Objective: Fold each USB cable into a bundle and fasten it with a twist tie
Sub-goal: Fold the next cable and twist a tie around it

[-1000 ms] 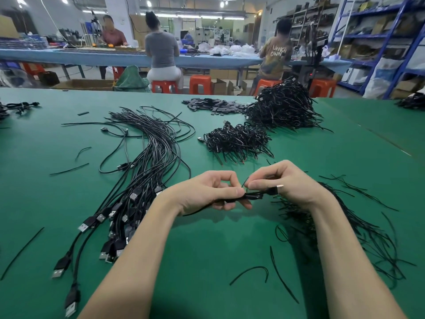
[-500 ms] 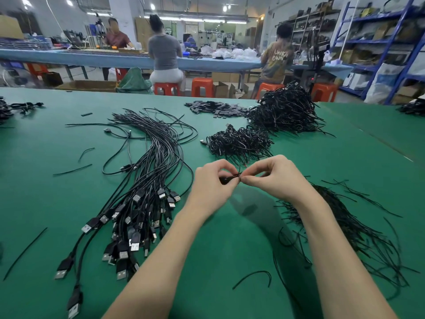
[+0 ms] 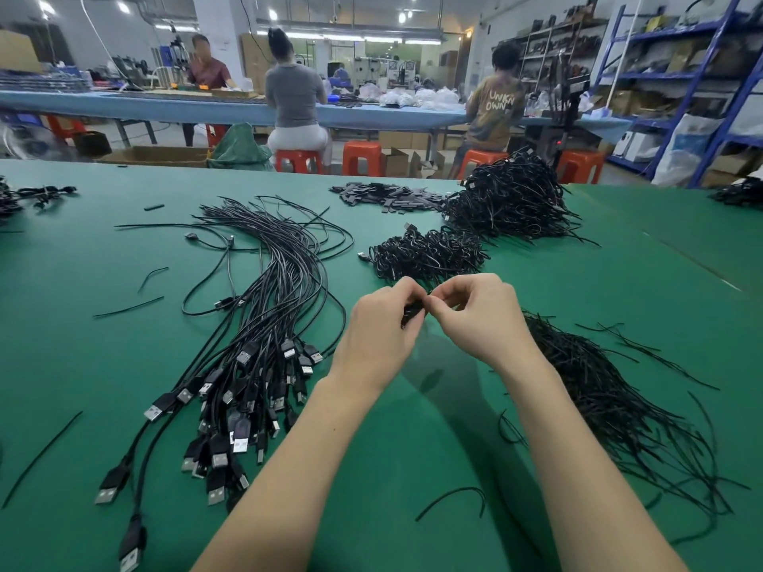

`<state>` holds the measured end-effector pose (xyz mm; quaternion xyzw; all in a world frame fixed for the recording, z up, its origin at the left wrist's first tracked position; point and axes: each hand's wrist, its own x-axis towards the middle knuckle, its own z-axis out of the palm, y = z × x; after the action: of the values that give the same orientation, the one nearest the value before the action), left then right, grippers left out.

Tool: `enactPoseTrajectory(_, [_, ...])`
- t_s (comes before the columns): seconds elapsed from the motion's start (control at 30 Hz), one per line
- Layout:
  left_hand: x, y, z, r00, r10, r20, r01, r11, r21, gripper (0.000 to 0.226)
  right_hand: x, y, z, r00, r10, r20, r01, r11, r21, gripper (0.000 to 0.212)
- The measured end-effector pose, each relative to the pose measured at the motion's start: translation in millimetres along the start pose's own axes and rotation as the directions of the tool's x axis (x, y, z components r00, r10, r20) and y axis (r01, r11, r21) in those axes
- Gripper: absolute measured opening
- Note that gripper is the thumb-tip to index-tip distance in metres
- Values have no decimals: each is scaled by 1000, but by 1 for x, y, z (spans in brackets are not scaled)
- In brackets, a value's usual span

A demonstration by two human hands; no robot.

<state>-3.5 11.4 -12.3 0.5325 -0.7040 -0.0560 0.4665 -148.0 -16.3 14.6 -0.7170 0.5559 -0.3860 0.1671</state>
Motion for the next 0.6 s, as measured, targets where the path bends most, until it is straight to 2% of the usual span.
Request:
enactPoseTrajectory(0.1, [5, 5, -3, 989, -141, 53, 147, 980, -133, 10, -4, 2, 3, 999, -43, -19, 41, 994, -100, 11])
enactPoseTrajectory(0.17, [11, 3, -9, 917, -324, 234, 382, 881, -279, 14, -5, 5, 4, 994, -101, -38, 96, 988, -120, 10])
enactPoseTrajectory(0.2, [13, 1, -13, 851, -387, 354, 514, 750, -416, 15, -5, 6, 4, 990, -137, -43, 132, 986, -103, 11])
enactPoseTrajectory(0.23, [15, 1, -16, 791, -405, 458, 610, 570, -550, 15, -5, 7, 3, 984, -175, -42, 171, 982, -76, 12])
enactPoseTrajectory(0.27, [16, 1, -19, 760, -400, 512, 648, 411, -641, 15, -5, 7, 4, 977, -208, -34, 207, 977, -46, 12])
enactPoseTrajectory(0.3, [17, 0, -20, 756, -405, 515, 646, 330, -688, 16, -5, 6, 5, 972, -235, -22, 234, 972, -11, 13])
enactPoseTrajectory(0.37, [18, -2, -18, 757, -457, 466, 619, 278, -734, 13, -6, 2, 7, 972, -236, -1, 234, 967, 101, 14])
enactPoseTrajectory(0.47, [15, -5, -15, 781, -480, 399, 564, 269, -781, 13, -8, -1, 9, 994, -79, 81, 39, 912, 408, 10])
enactPoseTrajectory(0.53, [12, -6, -15, 838, -434, 331, 474, 279, -835, 23, -9, -4, 8, 976, 16, 217, -154, 753, 640, 7])
enactPoseTrajectory(0.6, [10, -4, -13, 894, -373, 248, 364, 282, -888, 31, -9, -8, 3, 907, 91, 411, -405, 454, 793, 6])
